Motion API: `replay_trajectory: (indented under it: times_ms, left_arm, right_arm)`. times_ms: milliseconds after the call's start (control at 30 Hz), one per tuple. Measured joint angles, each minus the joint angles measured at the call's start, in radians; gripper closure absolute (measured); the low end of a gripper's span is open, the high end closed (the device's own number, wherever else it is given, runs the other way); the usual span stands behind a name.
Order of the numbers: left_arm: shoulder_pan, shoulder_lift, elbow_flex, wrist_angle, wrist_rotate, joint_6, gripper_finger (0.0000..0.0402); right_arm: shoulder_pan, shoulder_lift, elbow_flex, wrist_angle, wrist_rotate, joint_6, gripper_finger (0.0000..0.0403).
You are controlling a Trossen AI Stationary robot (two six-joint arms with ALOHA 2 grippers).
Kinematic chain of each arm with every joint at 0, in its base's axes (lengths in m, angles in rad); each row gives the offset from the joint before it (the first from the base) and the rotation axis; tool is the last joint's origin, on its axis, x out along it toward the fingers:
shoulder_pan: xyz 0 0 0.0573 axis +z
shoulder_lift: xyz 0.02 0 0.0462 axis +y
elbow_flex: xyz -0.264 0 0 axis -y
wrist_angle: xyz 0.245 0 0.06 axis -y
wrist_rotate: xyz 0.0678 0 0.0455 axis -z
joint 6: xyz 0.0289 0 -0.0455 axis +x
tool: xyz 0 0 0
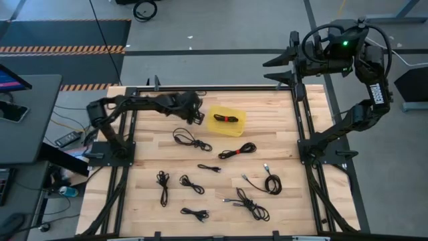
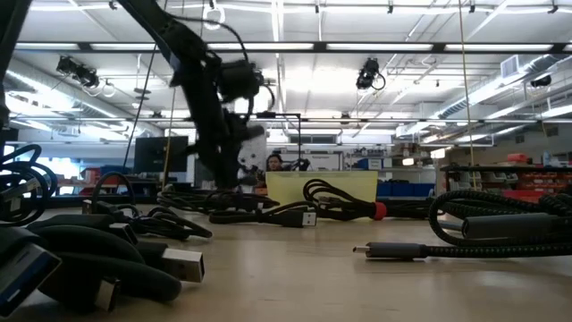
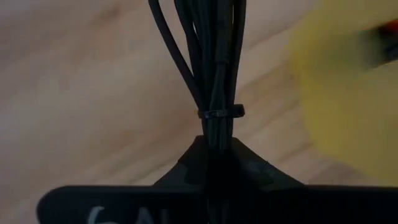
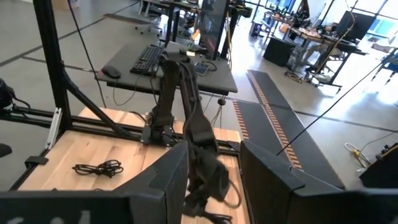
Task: Pick and place USB-C Cables
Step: Put the black charger cable into the yellow bin
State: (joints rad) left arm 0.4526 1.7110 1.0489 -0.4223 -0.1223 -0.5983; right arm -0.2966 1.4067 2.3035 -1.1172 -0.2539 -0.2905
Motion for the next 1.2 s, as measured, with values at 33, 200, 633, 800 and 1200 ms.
replay_trajectory:
  times_ms: [33, 200, 633, 800, 1200]
  left_arm:
    - [-0.001, -0.029, 0.000, 0.007, 0.000, 0.017, 0.0363]
    - [-0.036, -0.182, 0.003, 0.041, 0.004, 0.257, 0.0363]
    - [-0.078, -0.058, 0.508, -0.382, 0.176, 0.851, 0.0363]
    - [-0.077, 0.111, 0.699, -0.565, 0.290, 1.045, 0.0363]
    - [-0.080, 0.357, 0.798, -0.620, 0.329, 1.275, 0.0363]
  right_arm:
    - [0.000, 0.000, 0.000, 0.000, 0.001, 0.000, 0.0251]
    - [0.000, 0.000, 0.000, 0.000, 0.036, 0.000, 0.0251]
    - [0.000, 0.000, 0.000, 0.009, 0.077, 0.064, 0.0251]
    - [0.000, 0.000, 0.000, 0.011, 0.077, 0.101, 0.0251]
    - [0.000, 0.000, 0.001, 0.017, 0.070, 0.116, 0.0251]
